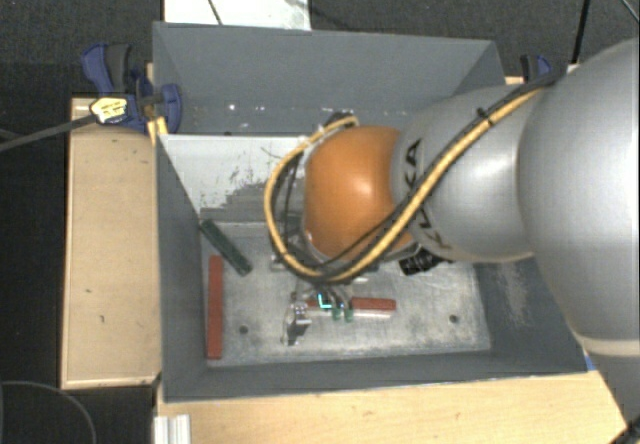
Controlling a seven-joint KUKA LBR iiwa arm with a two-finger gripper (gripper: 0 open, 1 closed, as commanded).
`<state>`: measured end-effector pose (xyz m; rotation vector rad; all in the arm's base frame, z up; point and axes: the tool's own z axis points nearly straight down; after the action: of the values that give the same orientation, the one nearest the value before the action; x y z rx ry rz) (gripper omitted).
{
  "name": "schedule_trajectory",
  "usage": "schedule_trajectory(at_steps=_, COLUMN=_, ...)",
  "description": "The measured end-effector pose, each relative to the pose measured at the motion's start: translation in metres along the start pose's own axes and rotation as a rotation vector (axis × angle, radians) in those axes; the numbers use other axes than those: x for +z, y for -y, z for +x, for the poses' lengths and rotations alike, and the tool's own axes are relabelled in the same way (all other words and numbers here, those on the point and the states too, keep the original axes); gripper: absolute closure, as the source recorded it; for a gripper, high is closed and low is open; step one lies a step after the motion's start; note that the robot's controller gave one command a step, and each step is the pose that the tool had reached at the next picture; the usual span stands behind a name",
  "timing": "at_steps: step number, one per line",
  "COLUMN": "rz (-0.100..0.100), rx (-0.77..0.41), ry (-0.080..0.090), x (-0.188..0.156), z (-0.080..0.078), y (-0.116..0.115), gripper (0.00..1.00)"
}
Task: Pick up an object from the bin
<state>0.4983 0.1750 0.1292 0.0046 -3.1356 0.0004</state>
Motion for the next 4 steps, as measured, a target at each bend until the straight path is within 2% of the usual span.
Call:
schedule_trajectory(at_steps=1, rz=-0.002, rx=0.006, ry=0.007, x=-0.004, z=-0.002, y=0.001, gripper=0.0)
schedule_trajectory(at_steps=2, rz=-0.001, rx=-0.092, ry=0.009, x=0.04, z=-0.008, y=0.06, gripper=0.0)
schedule_trajectory(at_steps=3, rz=0.0, rx=-0.1, ry=0.004, x=0.011, z=-0.016, y=0.088, gripper=0.0)
schedule_trajectory(at_steps=4, rz=-0.001, rx=-0.094, ry=0.011, x=-0.014, z=-0.015, y=0.089, gripper=0.0)
